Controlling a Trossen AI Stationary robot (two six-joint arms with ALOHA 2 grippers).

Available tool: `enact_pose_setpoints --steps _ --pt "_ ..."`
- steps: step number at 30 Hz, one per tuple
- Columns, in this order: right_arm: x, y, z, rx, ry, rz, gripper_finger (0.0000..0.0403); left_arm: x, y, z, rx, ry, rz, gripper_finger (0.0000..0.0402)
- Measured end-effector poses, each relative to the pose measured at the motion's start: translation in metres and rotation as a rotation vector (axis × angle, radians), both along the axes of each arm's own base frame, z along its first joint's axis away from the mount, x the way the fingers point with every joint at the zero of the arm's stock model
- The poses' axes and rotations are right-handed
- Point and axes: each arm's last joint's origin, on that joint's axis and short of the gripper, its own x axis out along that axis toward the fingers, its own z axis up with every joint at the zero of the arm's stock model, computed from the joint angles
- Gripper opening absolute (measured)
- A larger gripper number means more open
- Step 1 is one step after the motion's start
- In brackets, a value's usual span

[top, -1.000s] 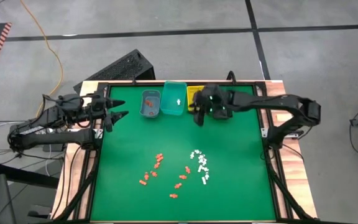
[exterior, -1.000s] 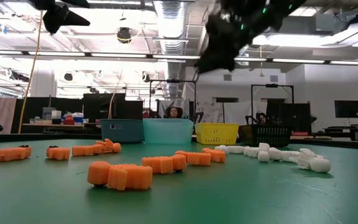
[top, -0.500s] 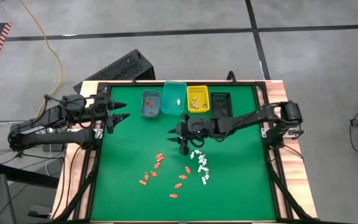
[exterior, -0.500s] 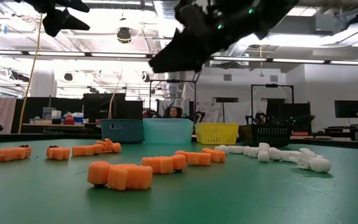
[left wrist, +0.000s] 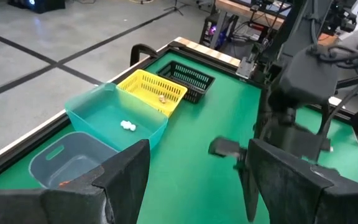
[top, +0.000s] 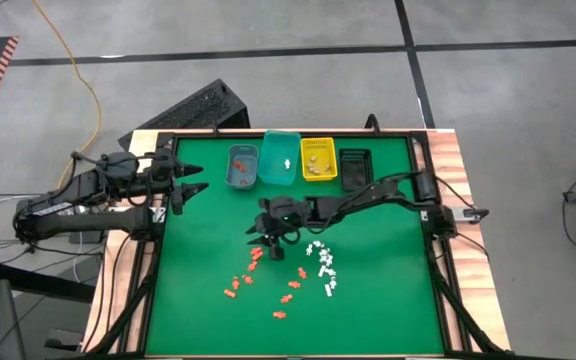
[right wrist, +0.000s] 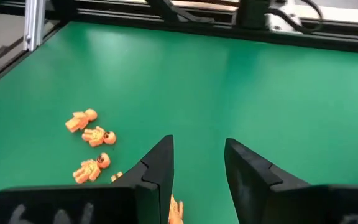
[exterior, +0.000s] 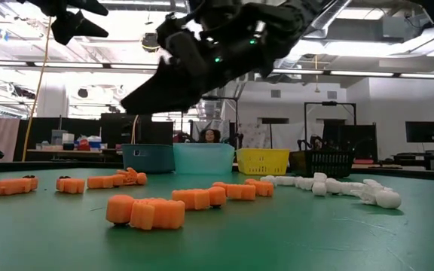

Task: Sort Halloween decoration
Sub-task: Put the orange skeleton toy into the black bin

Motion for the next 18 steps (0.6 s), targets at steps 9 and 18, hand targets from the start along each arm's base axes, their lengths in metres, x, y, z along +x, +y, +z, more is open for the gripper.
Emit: enact_pose_setpoints --steps 9,18 --pt "0.008 0.002 -0.017 -0.076 0.077 0.072 0.0136 0.000 0.000 -0.001 -0.003 0.014 0.000 0.0261" --pt "0.009 0.002 -0.027 -0.141 0.101 0.111 0.0136 0.000 0.000 -0.002 -0.003 0.015 0.000 0.0261"
